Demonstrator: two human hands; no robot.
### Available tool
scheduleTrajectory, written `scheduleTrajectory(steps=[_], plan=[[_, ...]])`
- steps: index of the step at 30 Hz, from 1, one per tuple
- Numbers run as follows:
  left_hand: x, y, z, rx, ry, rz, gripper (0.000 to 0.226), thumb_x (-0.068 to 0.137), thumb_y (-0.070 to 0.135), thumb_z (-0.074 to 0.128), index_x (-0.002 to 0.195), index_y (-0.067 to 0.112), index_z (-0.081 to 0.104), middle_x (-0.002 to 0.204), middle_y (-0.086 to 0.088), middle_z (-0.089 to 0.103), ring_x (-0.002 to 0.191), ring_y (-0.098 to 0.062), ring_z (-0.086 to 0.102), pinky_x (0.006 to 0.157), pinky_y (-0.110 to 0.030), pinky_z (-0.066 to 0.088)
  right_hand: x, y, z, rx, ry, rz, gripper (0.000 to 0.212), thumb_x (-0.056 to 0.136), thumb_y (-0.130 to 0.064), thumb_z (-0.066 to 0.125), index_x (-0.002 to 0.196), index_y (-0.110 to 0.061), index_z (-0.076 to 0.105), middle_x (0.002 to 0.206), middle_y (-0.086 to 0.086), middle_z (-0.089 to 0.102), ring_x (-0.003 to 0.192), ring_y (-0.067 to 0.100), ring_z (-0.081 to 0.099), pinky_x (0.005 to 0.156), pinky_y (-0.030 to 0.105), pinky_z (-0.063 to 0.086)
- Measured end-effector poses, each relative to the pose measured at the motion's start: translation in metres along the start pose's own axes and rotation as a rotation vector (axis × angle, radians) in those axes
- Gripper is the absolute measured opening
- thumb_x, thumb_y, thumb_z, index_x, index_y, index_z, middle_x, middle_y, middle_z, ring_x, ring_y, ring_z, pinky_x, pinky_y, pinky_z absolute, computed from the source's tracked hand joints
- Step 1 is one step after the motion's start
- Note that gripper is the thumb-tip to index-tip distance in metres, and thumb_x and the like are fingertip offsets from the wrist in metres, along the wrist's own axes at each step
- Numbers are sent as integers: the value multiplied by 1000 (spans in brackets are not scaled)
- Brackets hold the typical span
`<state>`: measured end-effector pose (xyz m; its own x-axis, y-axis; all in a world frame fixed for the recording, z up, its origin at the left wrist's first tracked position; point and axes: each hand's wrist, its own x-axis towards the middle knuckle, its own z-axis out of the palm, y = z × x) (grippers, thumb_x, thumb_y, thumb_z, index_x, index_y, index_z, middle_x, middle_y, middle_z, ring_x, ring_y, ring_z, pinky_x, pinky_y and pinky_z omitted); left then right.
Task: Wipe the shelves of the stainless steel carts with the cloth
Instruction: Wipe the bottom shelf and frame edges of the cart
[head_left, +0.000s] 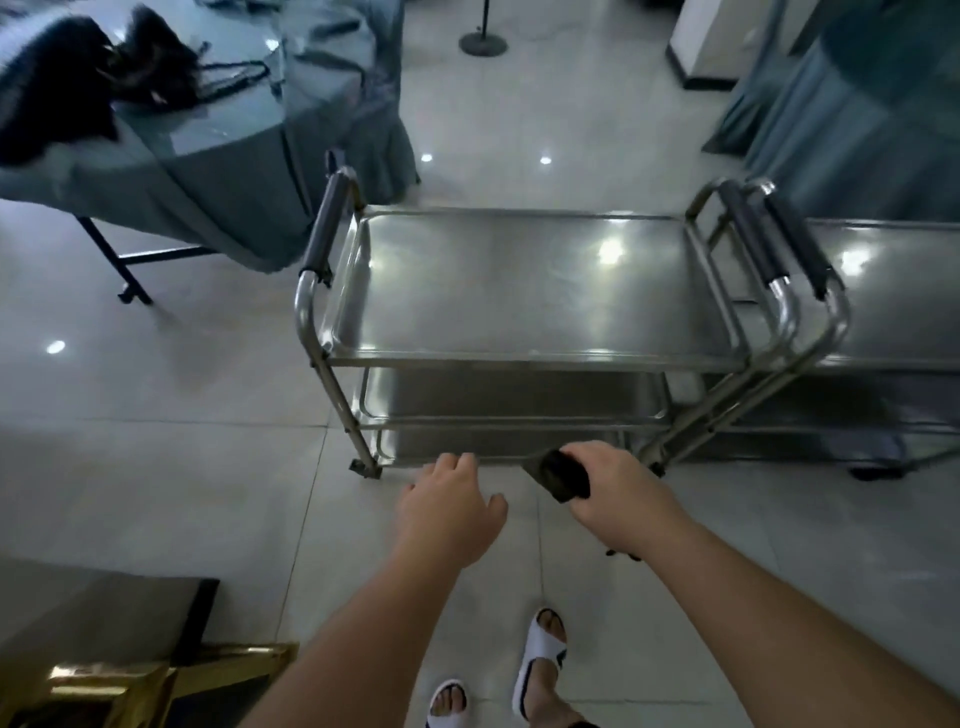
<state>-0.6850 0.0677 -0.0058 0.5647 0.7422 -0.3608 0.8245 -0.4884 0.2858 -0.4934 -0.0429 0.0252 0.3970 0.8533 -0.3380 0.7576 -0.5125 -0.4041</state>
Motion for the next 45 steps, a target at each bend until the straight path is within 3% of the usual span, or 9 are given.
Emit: scheduleTrajectory(steps=[4,9,15,20,24,30,38,45], plan=[[-6,42,-23,36,42,87,65,96,64,45,149,26,44,146,1,52,137,-25,48,106,-47,43,-31,22,-39,46,118,52,48,86,-25,68,132,-35,61,127,-11,62,115,19,58,87,33,50],[-6,114,-36,-17,84,182,61,97,65,44,146,29,47,141,4,54,134,-24,51,104,-46,44,-56,71,-83,100,203,94,43,86,-30,68,128,-35,62,124,-9,63,112,20,62,86,36,54],[21,240,-29,68,109,239,62,98,65,45,147,27,47,144,2,53,135,-25,51,106,-47,44,-71,171,-145,170,294,102,56,80,-25,71,135,-32,60,131,-8,62,116,19,61,91,34,51],[29,361,-18,82,134,255,58,95,62,47,140,26,52,141,1,57,134,-26,52,102,-45,43,-85,267,-201,209,344,77,49,81,-28,71,130,-33,62,123,-10,63,110,17,62,88,34,52],[35,418,-16,102,124,255,55,96,62,44,137,28,54,136,3,59,129,-25,55,101,-45,44,-83,320,-234,216,353,75,49,82,-26,70,130,-32,61,123,-10,63,110,17,61,90,36,53],[75,437,-26,93,129,191,48,94,60,44,130,31,57,124,5,62,113,-24,61,93,-43,48,-47,357,-259,242,340,55,44,82,-24,67,125,-34,62,116,-12,65,105,16,61,86,36,54],[196,452,-30,29,101,185,64,95,62,45,151,30,46,146,3,56,129,-23,57,104,-46,48,60,384,-282,217,296,100,54,87,-25,70,139,-32,58,126,-10,63,109,15,61,89,30,50],[298,456,-50,88,36,271,61,96,62,46,147,29,48,138,3,59,125,-22,59,102,-45,49,152,401,-307,226,297,250,57,90,-27,70,144,-33,51,128,-5,62,111,21,61,93,41,55]])
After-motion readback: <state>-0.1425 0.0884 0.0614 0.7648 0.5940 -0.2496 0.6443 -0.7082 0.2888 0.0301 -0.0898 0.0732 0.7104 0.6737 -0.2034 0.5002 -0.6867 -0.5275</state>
